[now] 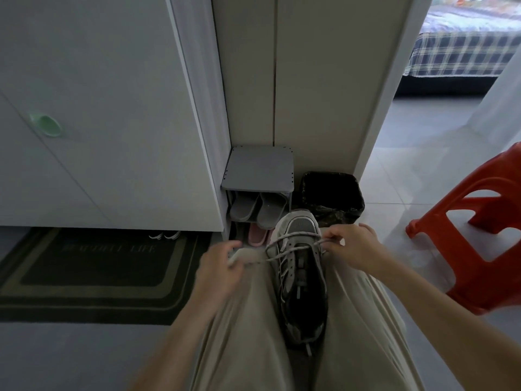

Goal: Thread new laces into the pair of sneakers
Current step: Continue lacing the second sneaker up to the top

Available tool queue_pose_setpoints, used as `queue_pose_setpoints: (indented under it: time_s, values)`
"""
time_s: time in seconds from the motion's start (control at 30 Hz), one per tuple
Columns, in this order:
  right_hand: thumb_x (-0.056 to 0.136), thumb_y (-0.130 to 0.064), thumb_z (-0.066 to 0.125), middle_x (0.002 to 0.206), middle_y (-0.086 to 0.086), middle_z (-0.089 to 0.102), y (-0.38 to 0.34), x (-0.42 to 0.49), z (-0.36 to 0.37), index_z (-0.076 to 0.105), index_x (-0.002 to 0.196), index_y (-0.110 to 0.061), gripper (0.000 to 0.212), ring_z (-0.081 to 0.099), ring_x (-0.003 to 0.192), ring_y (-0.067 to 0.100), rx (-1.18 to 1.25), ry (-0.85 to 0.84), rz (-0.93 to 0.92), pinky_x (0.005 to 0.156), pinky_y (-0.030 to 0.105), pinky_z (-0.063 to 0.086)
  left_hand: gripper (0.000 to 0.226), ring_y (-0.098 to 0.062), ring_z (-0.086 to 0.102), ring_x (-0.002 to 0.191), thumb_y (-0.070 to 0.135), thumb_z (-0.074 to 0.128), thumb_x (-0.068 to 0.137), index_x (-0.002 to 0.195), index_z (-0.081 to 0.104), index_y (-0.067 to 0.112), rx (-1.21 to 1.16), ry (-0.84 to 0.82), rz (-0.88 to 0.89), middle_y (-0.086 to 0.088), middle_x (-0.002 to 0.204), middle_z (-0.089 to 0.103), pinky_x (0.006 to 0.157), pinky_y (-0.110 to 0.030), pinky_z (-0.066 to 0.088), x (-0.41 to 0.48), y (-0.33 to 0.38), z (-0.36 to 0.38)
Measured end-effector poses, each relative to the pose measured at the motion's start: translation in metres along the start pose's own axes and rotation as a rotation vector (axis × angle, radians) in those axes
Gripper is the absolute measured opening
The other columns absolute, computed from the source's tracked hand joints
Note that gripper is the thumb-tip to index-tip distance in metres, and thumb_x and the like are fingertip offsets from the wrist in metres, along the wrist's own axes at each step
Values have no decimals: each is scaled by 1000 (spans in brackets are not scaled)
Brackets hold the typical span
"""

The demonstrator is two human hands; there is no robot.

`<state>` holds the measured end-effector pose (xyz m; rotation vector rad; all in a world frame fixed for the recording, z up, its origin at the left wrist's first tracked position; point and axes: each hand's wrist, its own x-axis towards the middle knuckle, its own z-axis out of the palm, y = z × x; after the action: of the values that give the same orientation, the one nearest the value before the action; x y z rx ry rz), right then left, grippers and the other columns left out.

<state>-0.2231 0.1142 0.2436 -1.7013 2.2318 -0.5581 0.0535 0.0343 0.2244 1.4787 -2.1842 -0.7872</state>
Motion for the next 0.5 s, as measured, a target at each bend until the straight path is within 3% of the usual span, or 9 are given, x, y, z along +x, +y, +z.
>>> queue_pose_setpoints:
  time_s: [0.07,0.17,0.3,0.4,0.5]
  values:
    - [85,-43,62,68,-23,59,-2,0,1,50,64,-45,24,49,73,-11,-1,-1,2,105,43,28,32,-2,55,106,37,62,88,119,60,28,70,-83,175,15,113,61,94,-25,42,3,31,12]
    - [86,-43,61,71,-24,59,-4,0,2,49,66,-48,24,47,73,-14,-6,3,1,106,43,26,22,-5,61,94,44,60,86,104,65,32,134,-106,262,15,97,68,92,-34,45,9,55,28]
    - [86,-43,60,75,-23,61,-2,-1,1,52,73,-46,15,49,75,-10,-7,9,2,104,39,25,8,-7,60,80,37,59,88,84,62,31,143,-7,249,14,80,66,87,-37,46,21,53,28]
    - [86,-42,60,79,-16,64,3,0,0,57,78,-40,9,55,83,1,-44,-4,31,105,43,26,12,-1,55,72,35,59,89,78,55,35,160,28,238,18,72,59,87,-34,46,22,40,22]
    - [85,-42,60,80,-16,65,5,1,-1,59,78,-39,8,56,84,2,-68,-17,39,106,44,25,15,3,54,70,33,61,89,77,52,36,162,46,202,18,71,59,87,-34,47,16,19,13]
